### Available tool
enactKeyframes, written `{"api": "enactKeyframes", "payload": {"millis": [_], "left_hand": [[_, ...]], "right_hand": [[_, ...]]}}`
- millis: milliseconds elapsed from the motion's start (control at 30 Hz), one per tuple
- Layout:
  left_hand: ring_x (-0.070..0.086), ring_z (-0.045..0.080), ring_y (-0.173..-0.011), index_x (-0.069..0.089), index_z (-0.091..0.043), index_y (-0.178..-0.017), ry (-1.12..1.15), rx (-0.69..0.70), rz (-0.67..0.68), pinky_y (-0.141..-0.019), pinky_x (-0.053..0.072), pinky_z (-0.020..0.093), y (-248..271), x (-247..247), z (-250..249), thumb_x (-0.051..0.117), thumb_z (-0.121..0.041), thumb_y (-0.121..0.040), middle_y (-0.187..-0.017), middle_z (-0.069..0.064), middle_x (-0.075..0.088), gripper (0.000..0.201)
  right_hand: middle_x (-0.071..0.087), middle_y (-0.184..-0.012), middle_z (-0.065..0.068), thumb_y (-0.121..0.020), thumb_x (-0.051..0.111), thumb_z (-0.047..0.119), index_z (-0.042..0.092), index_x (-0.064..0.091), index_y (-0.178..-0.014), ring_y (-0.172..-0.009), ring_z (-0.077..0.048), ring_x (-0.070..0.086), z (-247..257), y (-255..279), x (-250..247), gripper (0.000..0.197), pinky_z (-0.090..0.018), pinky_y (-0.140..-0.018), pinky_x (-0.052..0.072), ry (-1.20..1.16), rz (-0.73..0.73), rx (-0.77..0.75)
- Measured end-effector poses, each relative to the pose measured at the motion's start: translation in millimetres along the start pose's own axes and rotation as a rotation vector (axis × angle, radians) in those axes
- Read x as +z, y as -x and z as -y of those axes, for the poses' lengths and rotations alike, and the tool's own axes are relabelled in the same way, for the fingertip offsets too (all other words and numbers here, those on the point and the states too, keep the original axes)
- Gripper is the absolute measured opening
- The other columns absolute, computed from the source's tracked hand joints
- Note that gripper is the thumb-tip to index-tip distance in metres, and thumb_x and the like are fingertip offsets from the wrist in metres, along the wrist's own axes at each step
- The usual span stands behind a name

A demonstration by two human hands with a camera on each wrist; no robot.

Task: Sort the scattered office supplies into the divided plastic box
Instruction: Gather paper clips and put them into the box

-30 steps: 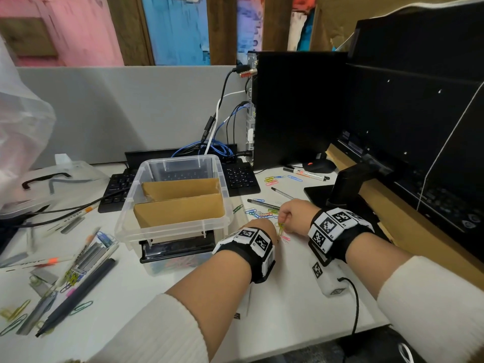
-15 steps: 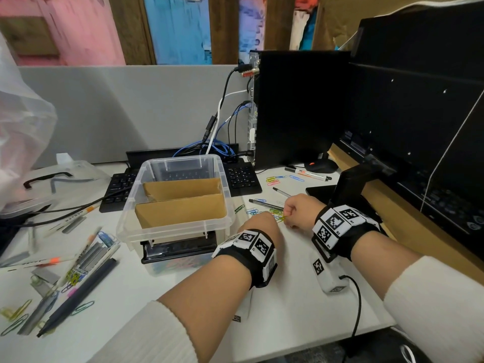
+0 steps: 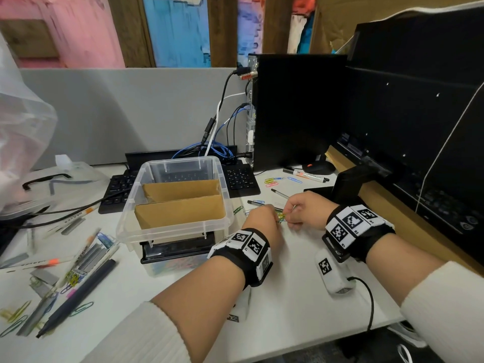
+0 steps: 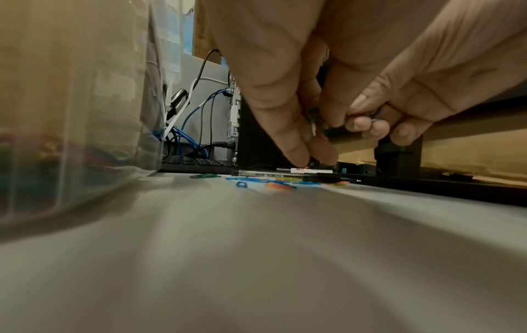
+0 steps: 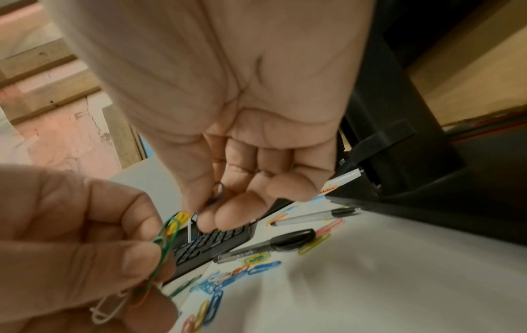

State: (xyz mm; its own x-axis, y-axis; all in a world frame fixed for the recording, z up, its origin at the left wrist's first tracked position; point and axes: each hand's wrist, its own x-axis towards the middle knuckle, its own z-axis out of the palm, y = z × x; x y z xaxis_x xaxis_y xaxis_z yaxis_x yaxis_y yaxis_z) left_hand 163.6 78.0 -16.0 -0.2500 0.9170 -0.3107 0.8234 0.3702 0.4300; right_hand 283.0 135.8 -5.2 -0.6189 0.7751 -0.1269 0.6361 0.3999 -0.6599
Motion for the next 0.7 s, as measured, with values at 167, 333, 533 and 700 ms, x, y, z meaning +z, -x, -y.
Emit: {"api": "enactKeyframes", "payload": {"millis": [167, 333, 533, 700], "left_hand": [[0.057, 0.028, -0.112, 0.055, -0.005, -0.117, 0.068, 0.061, -0.094, -0.091, 0.044, 0.03, 17.3, -4.0, -5.8, 0.051, -0.009, -0.091, -0.121, 0.013, 0.06, 0.027], [0.057, 0.027, -0.106, 0.053, -0.005, -0.113, 0.12, 0.211, -0.288, -0.084, 0.047, 0.03, 57.0, -17.4, -17.7, 0.051, -0.006, -0.09, -0.113, 0.011, 0.059, 0.023], [0.054, 0.009, -0.079, 0.057, -0.017, -0.091, 0.12, 0.396, -0.462, -0.068, 0.036, 0.014, 97.1, -66.1, 11.1, 0.053, -0.012, -0.093, -0.085, -0.007, 0.057, 0.007], [0.049, 0.008, -0.069, 0.058, -0.024, -0.079, 0.027, 0.314, -0.505, -0.06, 0.033, 0.013, 116.9, -105.7, 61.4, 0.06, -0.017, -0.088, -0.073, -0.014, 0.052, 0.012]], "right_hand": [[0.063, -0.068, -0.002, -0.087, 0.06, 0.0, 0.008, 0.066, -0.08, -0.061, -0.011, 0.058, 1.4, 9.9, -18.1, 0.013, -0.019, -0.066, 0.049, -0.042, -0.122, -0.048], [0.064, -0.069, 0.001, -0.09, 0.06, 0.011, 0.015, 0.065, -0.084, -0.063, -0.006, 0.059, 14.6, 20.8, -31.8, 0.009, -0.021, -0.059, 0.045, -0.113, -0.238, -0.099], [0.065, -0.07, 0.001, -0.092, 0.058, 0.013, 0.012, 0.062, -0.089, -0.064, -0.001, 0.061, 52.7, 33.5, -28.9, 0.005, -0.025, -0.059, 0.046, -0.221, -0.249, -0.231], [0.065, -0.067, 0.004, -0.09, 0.062, 0.015, 0.009, 0.06, -0.087, -0.056, 0.004, 0.058, 94.6, 34.0, -3.8, 0.008, -0.011, -0.054, 0.043, -0.189, -0.207, -0.355]]}}
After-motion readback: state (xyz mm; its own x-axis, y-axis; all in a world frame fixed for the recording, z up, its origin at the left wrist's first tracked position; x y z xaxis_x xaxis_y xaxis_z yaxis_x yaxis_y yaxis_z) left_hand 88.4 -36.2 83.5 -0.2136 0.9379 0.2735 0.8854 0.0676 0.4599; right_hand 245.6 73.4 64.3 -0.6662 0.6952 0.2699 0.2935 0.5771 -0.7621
